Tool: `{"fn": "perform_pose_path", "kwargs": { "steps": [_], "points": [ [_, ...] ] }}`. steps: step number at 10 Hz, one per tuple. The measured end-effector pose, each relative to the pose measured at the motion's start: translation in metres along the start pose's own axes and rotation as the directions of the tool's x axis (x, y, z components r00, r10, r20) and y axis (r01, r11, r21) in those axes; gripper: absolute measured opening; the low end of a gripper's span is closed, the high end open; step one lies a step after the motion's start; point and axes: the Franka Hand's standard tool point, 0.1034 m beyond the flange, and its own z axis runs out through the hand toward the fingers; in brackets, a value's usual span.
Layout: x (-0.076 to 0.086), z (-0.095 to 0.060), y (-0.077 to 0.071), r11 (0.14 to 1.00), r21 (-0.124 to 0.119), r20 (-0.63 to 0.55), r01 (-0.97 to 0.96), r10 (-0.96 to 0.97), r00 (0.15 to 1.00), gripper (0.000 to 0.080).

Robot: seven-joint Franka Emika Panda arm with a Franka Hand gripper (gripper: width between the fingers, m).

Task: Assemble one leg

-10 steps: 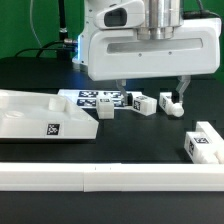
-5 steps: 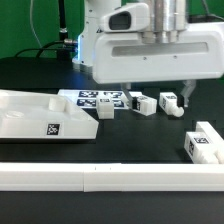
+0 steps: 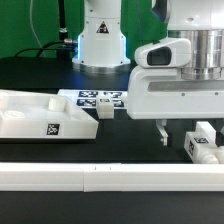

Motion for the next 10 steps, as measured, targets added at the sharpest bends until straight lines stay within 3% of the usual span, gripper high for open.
{"fn": "perform_pose_path", "kwargs": {
  "steps": [4, 8, 10],
  "points": [
    [-0.004, 0.003, 0.007, 1.0, -0.007, 0.009, -0.006, 0.006, 1.0, 0.0649],
    [0.0, 0.003, 0.017, 1.0, -0.016, -0.067, -0.008, 0.007, 0.998, 0.0649],
    [0.001, 0.002, 0.031, 1.0, -0.027, -0.088, 0.006, -0.008, 0.996, 0.0649]
  ]
}}
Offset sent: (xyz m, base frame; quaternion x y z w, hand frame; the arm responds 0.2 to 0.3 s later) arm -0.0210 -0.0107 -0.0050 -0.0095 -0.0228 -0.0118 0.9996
